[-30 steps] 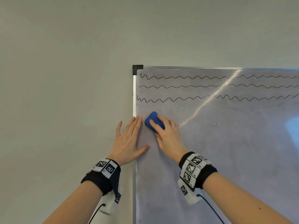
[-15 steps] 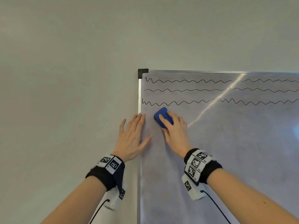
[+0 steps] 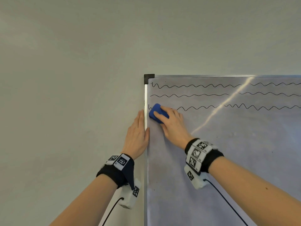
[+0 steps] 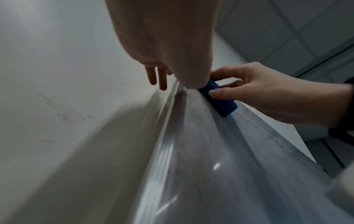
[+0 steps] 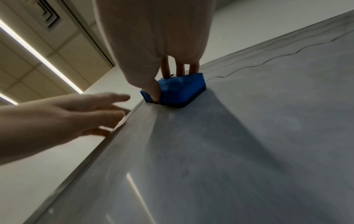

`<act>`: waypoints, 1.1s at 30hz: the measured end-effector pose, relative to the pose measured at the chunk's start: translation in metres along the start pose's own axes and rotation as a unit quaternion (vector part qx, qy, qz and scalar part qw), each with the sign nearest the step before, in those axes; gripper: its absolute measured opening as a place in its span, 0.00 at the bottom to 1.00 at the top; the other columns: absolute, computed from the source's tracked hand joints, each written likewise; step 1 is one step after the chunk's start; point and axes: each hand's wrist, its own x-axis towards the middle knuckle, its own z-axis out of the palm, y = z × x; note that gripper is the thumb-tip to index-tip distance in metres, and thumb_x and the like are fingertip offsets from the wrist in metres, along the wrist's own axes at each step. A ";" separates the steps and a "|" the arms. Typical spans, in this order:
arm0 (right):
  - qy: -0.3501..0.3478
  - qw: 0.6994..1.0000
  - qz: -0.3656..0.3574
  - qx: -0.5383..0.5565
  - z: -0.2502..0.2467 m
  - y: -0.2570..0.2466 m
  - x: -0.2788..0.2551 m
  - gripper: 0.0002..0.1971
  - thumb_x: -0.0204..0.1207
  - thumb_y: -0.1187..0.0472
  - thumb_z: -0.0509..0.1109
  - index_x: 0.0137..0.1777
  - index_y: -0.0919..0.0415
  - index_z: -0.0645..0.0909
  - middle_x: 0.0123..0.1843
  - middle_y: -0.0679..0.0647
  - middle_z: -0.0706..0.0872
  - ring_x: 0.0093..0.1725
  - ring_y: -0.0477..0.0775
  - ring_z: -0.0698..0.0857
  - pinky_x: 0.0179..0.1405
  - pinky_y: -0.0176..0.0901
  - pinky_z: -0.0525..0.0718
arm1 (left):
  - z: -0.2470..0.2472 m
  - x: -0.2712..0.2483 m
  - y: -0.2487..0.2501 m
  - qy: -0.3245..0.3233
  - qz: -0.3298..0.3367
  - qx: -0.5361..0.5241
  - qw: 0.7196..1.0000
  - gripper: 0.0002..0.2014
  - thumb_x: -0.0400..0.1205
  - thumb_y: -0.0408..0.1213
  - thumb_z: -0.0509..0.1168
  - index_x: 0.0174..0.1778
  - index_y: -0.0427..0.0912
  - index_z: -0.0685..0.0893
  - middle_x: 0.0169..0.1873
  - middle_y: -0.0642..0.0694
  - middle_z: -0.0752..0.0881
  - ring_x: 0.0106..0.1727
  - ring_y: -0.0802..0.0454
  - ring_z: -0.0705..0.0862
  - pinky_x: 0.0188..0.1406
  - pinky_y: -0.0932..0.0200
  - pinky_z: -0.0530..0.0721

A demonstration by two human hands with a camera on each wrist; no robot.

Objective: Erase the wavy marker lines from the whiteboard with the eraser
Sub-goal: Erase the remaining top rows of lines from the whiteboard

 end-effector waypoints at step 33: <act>0.032 0.996 0.074 -0.039 -0.009 0.028 0.003 0.25 0.71 0.66 0.73 0.70 0.60 0.77 0.67 0.70 0.76 0.55 0.72 0.78 0.52 0.60 0.76 | 0.007 0.015 0.020 0.009 0.025 0.185 0.982 0.29 0.84 0.43 0.49 0.81 0.35 0.65 0.81 0.37 0.66 0.80 0.40 0.67 0.74 0.36 0.68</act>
